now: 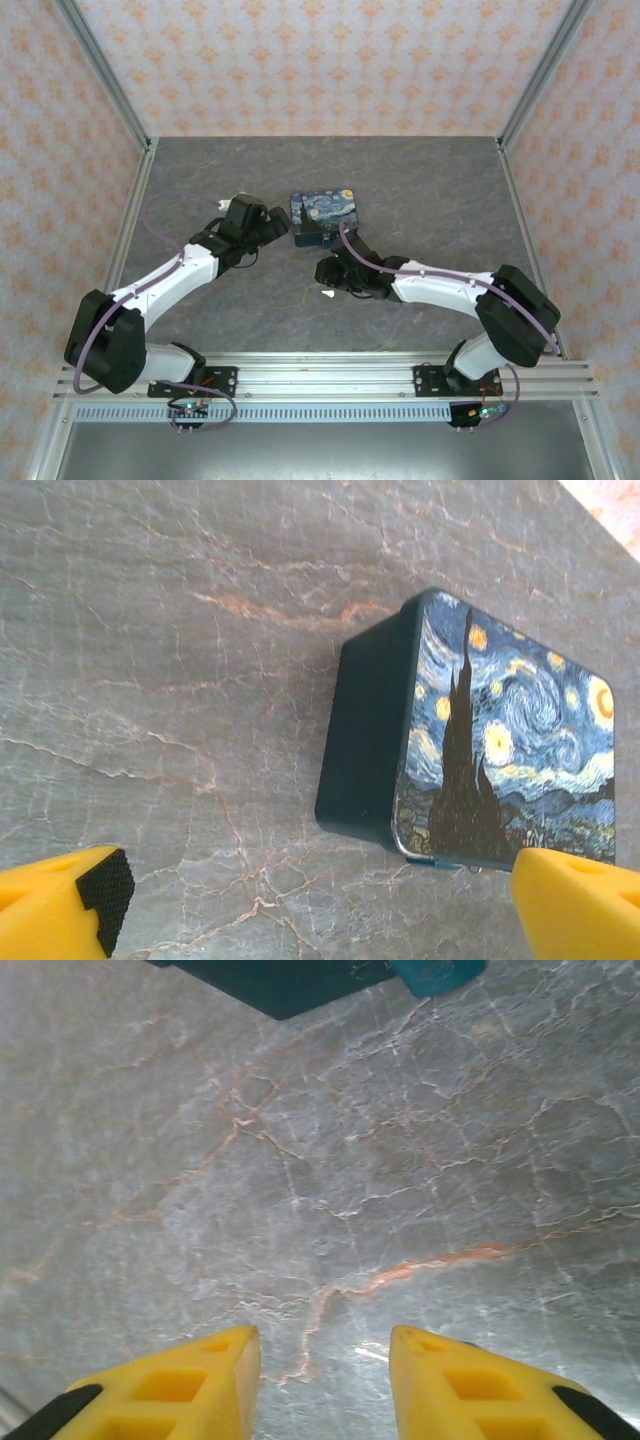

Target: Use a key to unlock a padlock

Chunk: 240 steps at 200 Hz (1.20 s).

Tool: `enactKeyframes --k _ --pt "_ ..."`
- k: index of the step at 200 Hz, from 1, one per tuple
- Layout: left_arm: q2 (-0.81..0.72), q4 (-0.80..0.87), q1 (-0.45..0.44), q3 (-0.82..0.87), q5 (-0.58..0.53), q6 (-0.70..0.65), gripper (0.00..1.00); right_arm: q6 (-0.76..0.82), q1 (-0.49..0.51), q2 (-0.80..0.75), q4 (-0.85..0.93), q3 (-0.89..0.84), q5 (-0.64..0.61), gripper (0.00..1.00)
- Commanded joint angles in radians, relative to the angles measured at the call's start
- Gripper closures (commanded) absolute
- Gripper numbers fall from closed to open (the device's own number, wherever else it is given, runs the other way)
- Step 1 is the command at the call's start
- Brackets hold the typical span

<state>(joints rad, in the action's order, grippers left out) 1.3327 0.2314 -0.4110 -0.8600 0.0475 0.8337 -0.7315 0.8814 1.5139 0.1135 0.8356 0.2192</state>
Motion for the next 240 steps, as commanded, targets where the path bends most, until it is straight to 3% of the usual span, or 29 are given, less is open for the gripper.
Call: enactKeyframes --k 1,26,79,120,148,179,240 --pt "-0.035 0.031 0.012 0.009 0.000 0.001 0.02 0.117 0.025 0.064 0.202 0.088 -0.080 0.58" --pt "-0.044 0.041 0.018 0.010 0.002 -0.002 0.02 0.198 0.056 0.130 0.308 0.155 -0.124 0.52" --pt "-0.046 0.039 0.022 0.024 0.002 0.005 0.01 0.239 0.074 0.208 0.351 0.171 -0.133 0.54" --pt "-0.031 0.032 0.021 0.015 0.006 0.010 0.01 0.242 0.074 0.250 0.334 0.169 -0.157 0.62" --pt "-0.015 0.020 0.022 0.016 0.015 0.020 0.01 0.237 0.074 0.253 0.328 0.153 -0.192 0.73" --pt "-0.003 0.010 0.021 0.019 0.026 0.028 0.01 0.224 0.073 0.198 0.334 0.116 -0.211 0.92" --pt "-0.018 0.014 0.022 0.012 0.043 0.024 0.01 0.167 0.042 -0.080 0.422 -0.011 -0.268 0.96"
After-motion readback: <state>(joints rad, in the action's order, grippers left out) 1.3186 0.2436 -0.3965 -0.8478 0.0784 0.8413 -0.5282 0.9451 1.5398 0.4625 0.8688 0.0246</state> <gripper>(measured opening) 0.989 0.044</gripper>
